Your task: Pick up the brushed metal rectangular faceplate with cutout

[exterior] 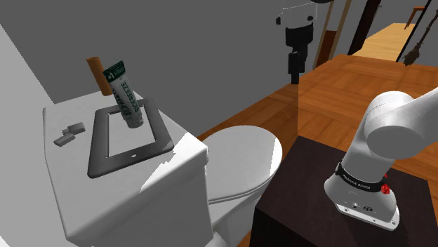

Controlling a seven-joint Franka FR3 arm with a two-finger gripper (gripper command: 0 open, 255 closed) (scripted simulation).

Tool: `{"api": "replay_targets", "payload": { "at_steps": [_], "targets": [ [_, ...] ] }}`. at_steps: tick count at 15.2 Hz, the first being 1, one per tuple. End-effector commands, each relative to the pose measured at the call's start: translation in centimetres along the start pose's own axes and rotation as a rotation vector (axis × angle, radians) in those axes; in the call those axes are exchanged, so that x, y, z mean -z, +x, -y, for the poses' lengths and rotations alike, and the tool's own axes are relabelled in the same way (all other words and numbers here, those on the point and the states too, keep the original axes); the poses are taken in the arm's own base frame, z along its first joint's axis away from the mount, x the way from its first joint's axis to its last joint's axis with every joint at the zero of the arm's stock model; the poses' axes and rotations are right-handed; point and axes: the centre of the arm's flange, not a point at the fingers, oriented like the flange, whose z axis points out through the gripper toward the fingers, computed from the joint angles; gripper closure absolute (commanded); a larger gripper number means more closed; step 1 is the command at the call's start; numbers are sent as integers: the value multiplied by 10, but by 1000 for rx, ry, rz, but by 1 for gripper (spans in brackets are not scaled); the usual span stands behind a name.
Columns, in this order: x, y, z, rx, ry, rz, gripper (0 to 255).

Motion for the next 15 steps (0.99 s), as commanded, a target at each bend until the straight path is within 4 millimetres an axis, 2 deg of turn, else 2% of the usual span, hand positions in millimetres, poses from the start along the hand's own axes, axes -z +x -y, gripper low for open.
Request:
{"api": "replay_targets", "payload": {
  "at_steps": [1,15],
  "targets": [
    [0,0,0,0,0,0,0],
    [27,45,168,-205,38,-102,0]
  ]
}}
